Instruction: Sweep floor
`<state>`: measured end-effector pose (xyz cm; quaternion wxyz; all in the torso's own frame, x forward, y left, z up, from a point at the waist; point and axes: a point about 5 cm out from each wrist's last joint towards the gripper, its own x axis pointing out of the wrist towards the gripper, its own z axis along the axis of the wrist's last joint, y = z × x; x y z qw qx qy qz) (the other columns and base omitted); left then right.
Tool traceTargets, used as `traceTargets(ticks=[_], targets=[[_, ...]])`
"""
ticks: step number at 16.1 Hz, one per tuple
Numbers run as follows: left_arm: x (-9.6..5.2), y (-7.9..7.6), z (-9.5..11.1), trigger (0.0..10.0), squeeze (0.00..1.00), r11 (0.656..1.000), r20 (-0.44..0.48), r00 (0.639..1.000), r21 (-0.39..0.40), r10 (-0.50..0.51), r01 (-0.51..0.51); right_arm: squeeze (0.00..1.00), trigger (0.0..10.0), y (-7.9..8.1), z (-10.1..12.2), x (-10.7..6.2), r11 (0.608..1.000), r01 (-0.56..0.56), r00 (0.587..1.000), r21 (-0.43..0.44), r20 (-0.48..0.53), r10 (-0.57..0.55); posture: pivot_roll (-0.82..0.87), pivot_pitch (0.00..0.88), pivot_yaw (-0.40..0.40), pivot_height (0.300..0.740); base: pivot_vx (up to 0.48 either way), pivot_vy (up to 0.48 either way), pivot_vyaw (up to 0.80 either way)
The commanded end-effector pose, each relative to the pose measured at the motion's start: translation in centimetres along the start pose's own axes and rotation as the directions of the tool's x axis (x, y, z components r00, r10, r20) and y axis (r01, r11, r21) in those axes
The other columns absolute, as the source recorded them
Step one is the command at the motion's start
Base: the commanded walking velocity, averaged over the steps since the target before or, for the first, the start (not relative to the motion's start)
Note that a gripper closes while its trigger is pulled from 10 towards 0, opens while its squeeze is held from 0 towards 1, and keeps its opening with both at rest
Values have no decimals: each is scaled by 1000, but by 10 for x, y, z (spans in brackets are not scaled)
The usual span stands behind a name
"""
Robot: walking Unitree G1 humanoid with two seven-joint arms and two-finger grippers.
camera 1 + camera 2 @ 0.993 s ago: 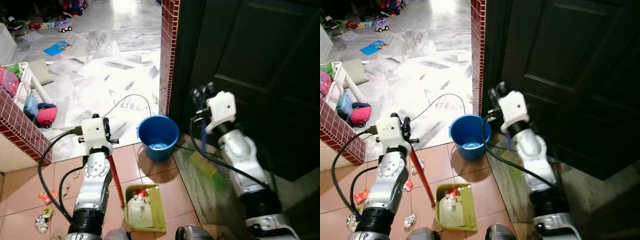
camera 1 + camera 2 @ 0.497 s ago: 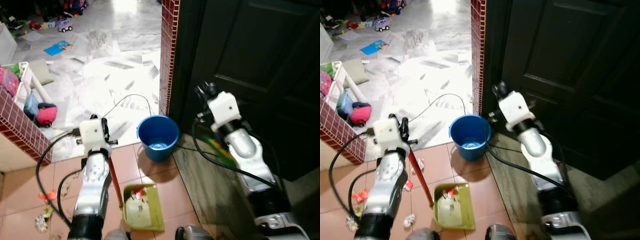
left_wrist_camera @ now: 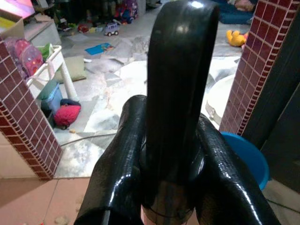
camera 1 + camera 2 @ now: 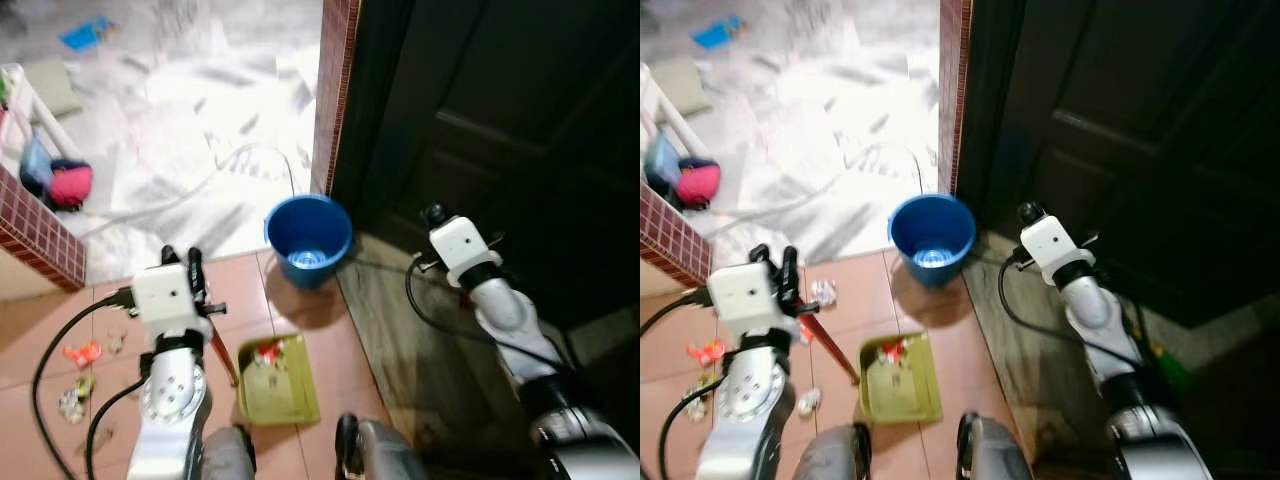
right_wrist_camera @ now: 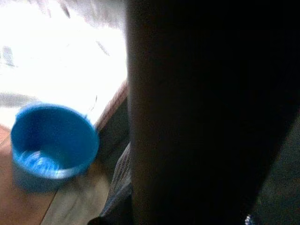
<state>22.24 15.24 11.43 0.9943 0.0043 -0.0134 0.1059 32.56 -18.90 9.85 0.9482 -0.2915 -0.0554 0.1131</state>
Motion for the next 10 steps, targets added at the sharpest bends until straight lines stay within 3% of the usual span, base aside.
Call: traceTargets(ticks=[1, 2, 3, 5, 7, 9, 10], targets=[[-6, 0, -9, 10000, 0, 999, -69, 998, 30, -11, 13, 0, 10000, 9, -8, -1, 999, 6, 999, 46, -46, -4, 85, 308, -36, 740, 0, 0, 0], [-11, 2, -7, 10000, 0, 999, -79, 997, 32, -4, 7, 0, 10000, 23, -13, 2, 993, -10, 995, 115, -99, 21, 93, 313, -36, 740, 0, 0, 0], [-12, 3, -6, 10000, 0, 999, -85, 996, 36, -6, 9, 0, 10000, 29, -4, 11, 993, -41, 997, 115, -65, 48, 98, 316, -34, 740, 0, 0, 0], [-11, 0, -4, 10000, 0, 999, -94, 995, 34, -12, 15, 0, 10000, 38, 15, 29, 950, -36, 999, 310, -20, 45, 89, 311, -29, 740, 0, 0, 0], [-7, -2, -3, 10000, 0, 999, -88, 996, 28, -16, 19, 0, 10000, 47, 32, 36, 911, -85, 996, 404, 58, 67, 84, 292, -32, 740, 0, 0, 0], [0, -4, -1, 10000, 0, 1000, -77, 997, 23, -15, 17, 0, 10000, 49, 61, 42, 834, -153, 981, 531, 182, 64, 68, 269, -32, 740, 0, 0, 0], [6, -6, -1, 10000, 0, 1000, -66, 998, 22, -20, 22, 0, 10000, 48, 87, 42, 788, -242, 952, 566, 297, 78, 47, 236, -34, 740, 0, 0, 0]])
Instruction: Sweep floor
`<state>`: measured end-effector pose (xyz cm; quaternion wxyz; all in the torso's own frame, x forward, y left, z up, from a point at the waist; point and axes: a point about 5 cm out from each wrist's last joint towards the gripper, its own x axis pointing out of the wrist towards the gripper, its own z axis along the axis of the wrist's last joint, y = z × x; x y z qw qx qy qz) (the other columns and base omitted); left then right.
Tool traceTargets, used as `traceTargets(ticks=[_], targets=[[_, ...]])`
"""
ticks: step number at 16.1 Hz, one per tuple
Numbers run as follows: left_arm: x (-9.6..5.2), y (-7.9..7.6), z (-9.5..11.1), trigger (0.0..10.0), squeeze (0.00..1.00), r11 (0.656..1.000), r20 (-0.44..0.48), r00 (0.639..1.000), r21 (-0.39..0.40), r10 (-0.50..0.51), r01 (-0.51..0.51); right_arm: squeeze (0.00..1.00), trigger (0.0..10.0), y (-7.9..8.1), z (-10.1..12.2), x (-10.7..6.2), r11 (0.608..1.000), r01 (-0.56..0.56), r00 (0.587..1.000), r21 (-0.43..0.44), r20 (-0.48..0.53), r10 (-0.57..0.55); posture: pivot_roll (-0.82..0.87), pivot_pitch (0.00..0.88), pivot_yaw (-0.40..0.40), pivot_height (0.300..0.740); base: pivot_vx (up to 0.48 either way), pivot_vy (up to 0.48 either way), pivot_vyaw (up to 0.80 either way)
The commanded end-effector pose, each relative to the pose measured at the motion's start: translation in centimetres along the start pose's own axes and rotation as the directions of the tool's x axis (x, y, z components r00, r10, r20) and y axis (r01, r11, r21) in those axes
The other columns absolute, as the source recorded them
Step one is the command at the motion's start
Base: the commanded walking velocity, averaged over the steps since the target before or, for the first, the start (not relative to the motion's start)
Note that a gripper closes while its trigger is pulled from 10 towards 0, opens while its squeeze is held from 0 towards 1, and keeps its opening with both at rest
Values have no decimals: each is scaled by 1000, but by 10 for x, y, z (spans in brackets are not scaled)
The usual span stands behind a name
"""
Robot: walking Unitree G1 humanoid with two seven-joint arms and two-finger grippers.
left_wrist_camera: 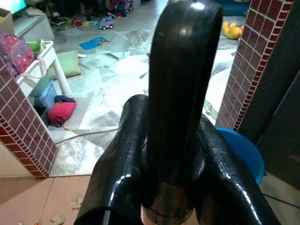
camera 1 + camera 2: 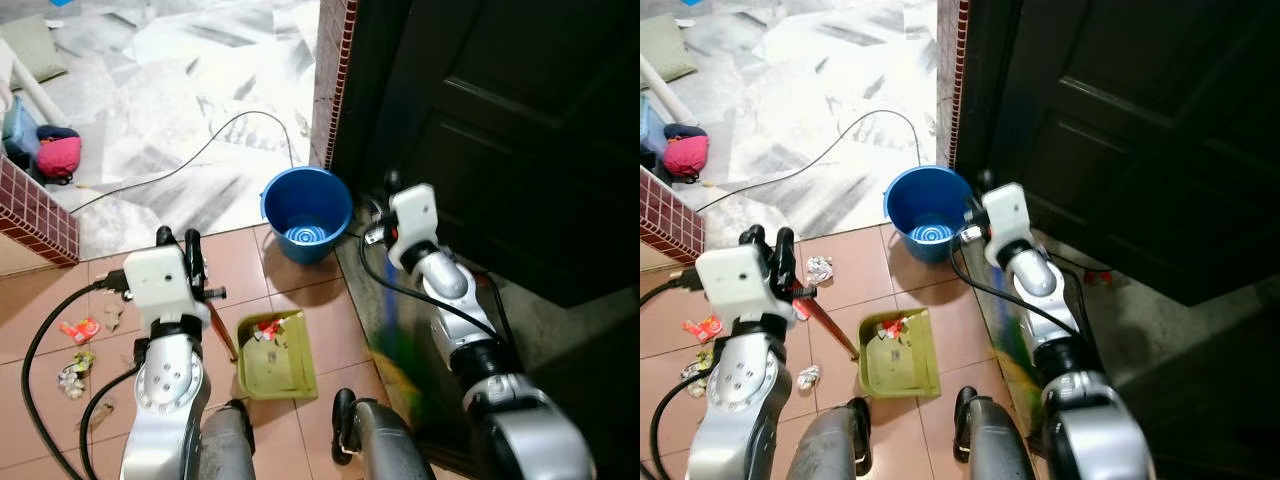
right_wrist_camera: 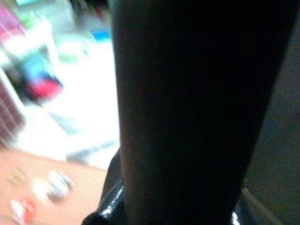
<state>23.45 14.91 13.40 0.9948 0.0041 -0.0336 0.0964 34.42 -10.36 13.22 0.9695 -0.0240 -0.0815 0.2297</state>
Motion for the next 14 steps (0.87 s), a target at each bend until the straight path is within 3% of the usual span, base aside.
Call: traceTargets(ticks=[1, 2, 3, 5, 6, 8, 11, 13, 14], targets=[[-3, -1, -21, 10000, 0, 1000, -100, 995, 25, -4, 6, 0, 10000, 14, 23, 6, 990, -62, 991, 129, 127, 46, 41, 225, -34, 740, 0, 0, 0], [2, -3, -20, 10000, 0, 1000, -86, 996, 18, -6, 8, 0, 10000, 22, 37, 4, 975, -130, 981, 181, 167, 99, 31, 203, -35, 740, 0, 0, 0], [6, -4, -19, 10000, 0, 1000, -79, 997, 18, -9, 10, 0, 10000, 26, 43, 2, 970, -176, 973, 168, 180, 145, 23, 187, -35, 740, 0, 0, 0], [19, -7, -18, 10000, 0, 1000, -55, 998, 13, -11, 12, 0, 10000, 31, 50, -7, 965, -264, 949, 1, 177, 259, 5, 141, -33, 740, 0, 0, 0], [23, -8, -17, 10000, 0, 1000, -41, 999, 13, -19, 19, 0, 10000, 28, 50, -11, 965, -253, 951, -65, 168, 260, 1, 123, -31, 740, 0, 0, 0], [30, -9, -19, 10000, 0, 999, -27, 999, 20, -36, 36, 0, 10000, 16, 45, -16, 988, -151, 978, -34, 140, 154, -1, 82, -26, 740, 0, 0, 0], [36, -4, -25, 10000, 0, 999, -24, 999, 31, -31, 32, 0, 10000, 13, 36, -27, 995, -92, 989, -41, 110, 96, -7, 27, -7, 740, 0, 0, 0], [42, 1, -19, 10000, 0, 999, 5, 1000, 28, -19, 19, 0, 10000, 13, 33, -36, 997, -45, 993, -57, 110, 51, -15, 0, 8, 740, 0, 0, 0], [48, 7, -18, 10000, 0, 999, 12, 1000, 32, -6, 6, 0, 10000, 4, 35, -39, 994, 26, 992, -105, 124, -13, -27, 0, 23, 740, 0, 0, 0]])
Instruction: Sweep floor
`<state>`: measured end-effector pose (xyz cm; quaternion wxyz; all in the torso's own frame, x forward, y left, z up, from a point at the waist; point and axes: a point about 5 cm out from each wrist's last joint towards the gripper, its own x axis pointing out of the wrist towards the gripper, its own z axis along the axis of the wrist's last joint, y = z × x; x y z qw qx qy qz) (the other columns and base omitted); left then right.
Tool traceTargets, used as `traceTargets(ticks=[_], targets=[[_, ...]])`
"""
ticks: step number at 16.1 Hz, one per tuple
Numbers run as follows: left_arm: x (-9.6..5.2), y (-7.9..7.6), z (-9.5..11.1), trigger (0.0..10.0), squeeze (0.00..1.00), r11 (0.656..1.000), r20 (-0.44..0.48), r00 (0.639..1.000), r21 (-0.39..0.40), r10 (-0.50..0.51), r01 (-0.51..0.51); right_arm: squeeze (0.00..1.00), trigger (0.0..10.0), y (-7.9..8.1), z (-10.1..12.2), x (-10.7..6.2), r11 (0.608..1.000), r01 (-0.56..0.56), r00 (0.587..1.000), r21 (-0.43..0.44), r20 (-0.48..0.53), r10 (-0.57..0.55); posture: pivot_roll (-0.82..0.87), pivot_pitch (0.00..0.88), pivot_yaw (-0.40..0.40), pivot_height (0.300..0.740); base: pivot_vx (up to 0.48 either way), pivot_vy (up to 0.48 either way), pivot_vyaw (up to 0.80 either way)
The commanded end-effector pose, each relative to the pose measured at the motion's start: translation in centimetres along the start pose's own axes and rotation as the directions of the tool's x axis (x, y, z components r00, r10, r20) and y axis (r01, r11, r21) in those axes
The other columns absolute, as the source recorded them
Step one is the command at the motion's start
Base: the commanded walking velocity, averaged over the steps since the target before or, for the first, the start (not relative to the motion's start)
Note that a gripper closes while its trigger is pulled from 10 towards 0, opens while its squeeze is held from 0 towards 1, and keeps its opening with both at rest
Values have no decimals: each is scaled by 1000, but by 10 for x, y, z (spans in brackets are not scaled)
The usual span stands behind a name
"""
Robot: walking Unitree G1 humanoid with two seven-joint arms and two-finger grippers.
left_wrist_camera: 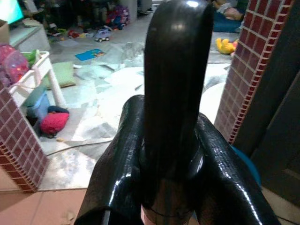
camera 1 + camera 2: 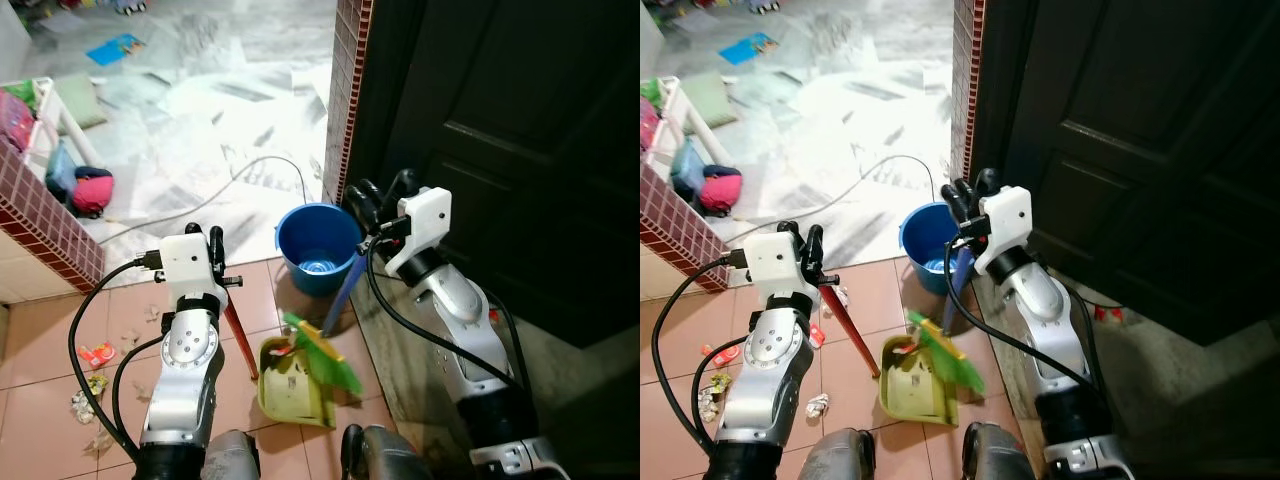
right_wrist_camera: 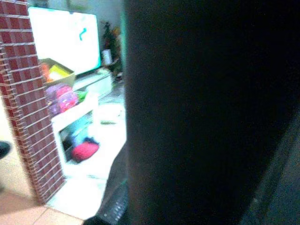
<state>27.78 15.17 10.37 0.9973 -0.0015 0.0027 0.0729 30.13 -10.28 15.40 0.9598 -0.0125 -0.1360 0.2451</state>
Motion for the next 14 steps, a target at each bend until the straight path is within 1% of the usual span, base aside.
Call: traceTargets(ticks=[1, 3, 5, 6, 8, 10, 12, 14], targets=[[6, 15, 15, 10000, 0, 998, 82, 996, 41, 42, -45, 0, 10000, -18, 6, -6, 989, 74, 997, -130, 11, -73, -30, 0, 26, 740, 0, 0, 0], [8, 16, 12, 10000, 0, 998, 80, 996, 48, 43, -47, 0, 10000, -26, 5, -9, 983, 103, 995, -155, 5, -103, -32, 0, 31, 740, 0, 0, 0], [10, 17, 12, 10000, 0, 998, 85, 995, 49, 45, -49, 0, 10000, -31, 4, -11, 978, 113, 993, -177, -1, -115, -36, 0, 34, 740, 0, 0, 0], [12, 18, 13, 10000, 0, 998, 92, 995, 46, 47, -52, 0, 10000, -34, 2, -16, 976, 123, 992, -182, -12, -128, -39, 0, 37, 740, 0, 0, 0], [14, 15, 9, 10000, 0, 998, 87, 995, 45, 40, -44, 0, 10000, -31, -3, -20, 975, 140, 989, -172, -31, -147, -45, 0, 39, 740, 0, 0, 0], [15, 14, 8, 10000, 0, 998, 85, 996, 48, 35, -40, 0, 10000, -29, -3, -20, 975, 138, 989, -177, -30, -145, -45, 0, 39, 740, 0, 0, 0], [16, 14, 3, 10000, 0, 995, 65, 996, 68, 68, -72, 0, 10000, -25, -5, -18, 974, 130, 990, -183, -29, -138, -48, 0, 40, 740, 0, 0, 0], [18, 14, 2, 10000, 0, 992, 71, 993, 73, 93, -99, 0, 10000, -22, -4, -15, 973, 129, 991, -193, -18, -135, -46, 0, 38, 740, 0, 0, 0]])
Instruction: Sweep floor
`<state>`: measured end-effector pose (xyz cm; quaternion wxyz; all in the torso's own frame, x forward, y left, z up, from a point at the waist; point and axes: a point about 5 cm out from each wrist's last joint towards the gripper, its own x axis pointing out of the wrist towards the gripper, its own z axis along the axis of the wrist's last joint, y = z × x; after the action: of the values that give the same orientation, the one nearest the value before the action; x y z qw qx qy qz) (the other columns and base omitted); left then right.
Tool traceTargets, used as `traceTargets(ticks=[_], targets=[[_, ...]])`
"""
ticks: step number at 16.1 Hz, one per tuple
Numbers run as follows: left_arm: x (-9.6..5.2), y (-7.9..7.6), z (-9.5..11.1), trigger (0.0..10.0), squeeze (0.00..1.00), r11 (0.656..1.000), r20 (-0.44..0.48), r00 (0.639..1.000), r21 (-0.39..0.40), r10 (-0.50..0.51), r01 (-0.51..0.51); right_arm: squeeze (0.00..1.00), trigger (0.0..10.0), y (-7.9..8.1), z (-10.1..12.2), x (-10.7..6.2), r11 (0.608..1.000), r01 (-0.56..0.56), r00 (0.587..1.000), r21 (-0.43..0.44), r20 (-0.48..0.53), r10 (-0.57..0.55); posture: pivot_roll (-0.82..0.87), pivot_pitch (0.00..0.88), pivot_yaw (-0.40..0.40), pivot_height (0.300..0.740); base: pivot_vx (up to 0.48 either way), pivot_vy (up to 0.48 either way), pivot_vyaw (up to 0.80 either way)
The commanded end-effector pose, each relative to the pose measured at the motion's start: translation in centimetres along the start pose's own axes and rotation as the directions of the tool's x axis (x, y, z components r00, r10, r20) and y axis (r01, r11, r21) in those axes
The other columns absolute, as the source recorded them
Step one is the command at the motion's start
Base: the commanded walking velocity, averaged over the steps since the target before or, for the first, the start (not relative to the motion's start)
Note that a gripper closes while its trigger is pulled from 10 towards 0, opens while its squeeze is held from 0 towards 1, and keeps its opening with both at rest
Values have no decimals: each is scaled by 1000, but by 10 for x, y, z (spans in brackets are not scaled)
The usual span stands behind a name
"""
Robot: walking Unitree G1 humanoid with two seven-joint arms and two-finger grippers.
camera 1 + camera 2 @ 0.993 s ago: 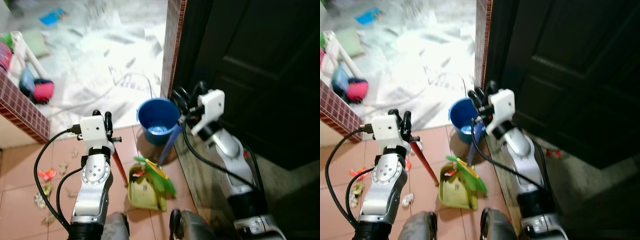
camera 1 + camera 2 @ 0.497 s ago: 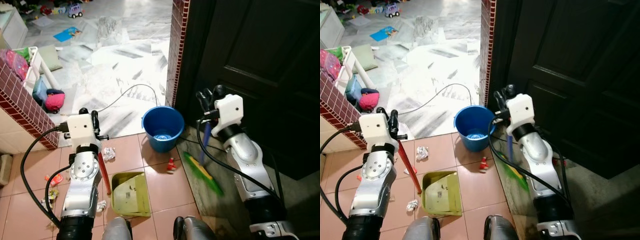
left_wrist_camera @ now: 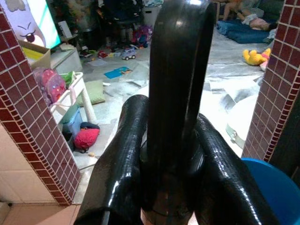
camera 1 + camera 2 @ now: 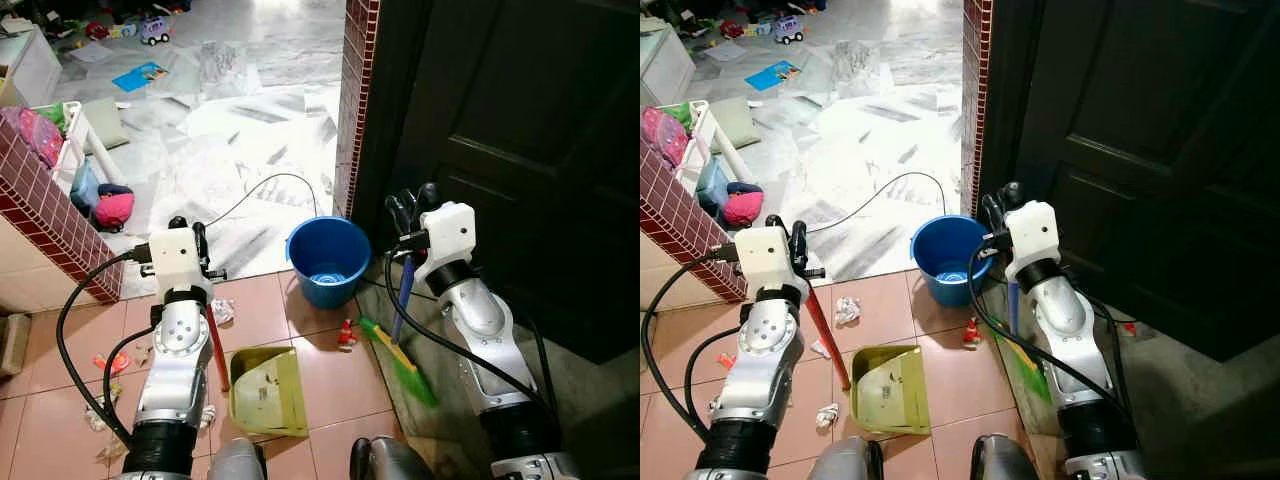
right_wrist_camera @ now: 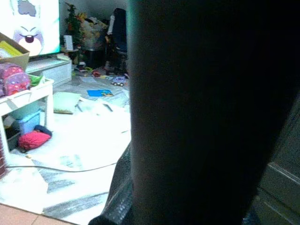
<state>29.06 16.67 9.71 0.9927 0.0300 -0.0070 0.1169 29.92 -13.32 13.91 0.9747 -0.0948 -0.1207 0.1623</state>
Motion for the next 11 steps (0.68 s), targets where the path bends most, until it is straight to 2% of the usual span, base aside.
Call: traceTargets(ticks=[1, 2, 4, 7, 9, 11], targets=[[5, 3, 6, 10000, 0, 999, 42, 998, 15, 51, -52, 0, 10000, 3, 9, 7, 1000, -1, 999, -27, 53, 2, -43, 0, 38, 740, 0, 0, 0], [9, 6, -1, 10000, 0, 990, 21, 989, 2, 143, -144, 0, 10000, 7, 10, 14, 999, 2, 998, -39, 70, 1, -40, 0, 35, 740, 0, 0, 0], [13, 5, -3, 10000, 0, 982, 29, 982, -23, 189, -188, 0, 10000, 17, 11, 23, 999, -38, 996, -14, 83, 39, -40, 0, 29, 740, 0, 0, 0], [19, -14, -3, 10000, 0, 987, 24, 988, -53, 155, -153, 0, 10000, 38, 6, 35, 990, -120, 991, 78, 68, 115, -41, 0, 22, 740, 0, 0, 0], [21, -23, -5, 10000, 0, 989, 33, 990, -53, 140, -139, 0, 10000, 48, 3, 38, 973, -184, 982, 138, 61, 177, -44, 0, 21, 740, 0, 0, 0], [20, -26, -8, 10000, 0, 990, 30, 991, -46, 133, -132, 0, 10000, 53, 3, 39, 954, -235, 972, 188, 58, 228, -47, 0, 23, 740, 0, 0, 0]])
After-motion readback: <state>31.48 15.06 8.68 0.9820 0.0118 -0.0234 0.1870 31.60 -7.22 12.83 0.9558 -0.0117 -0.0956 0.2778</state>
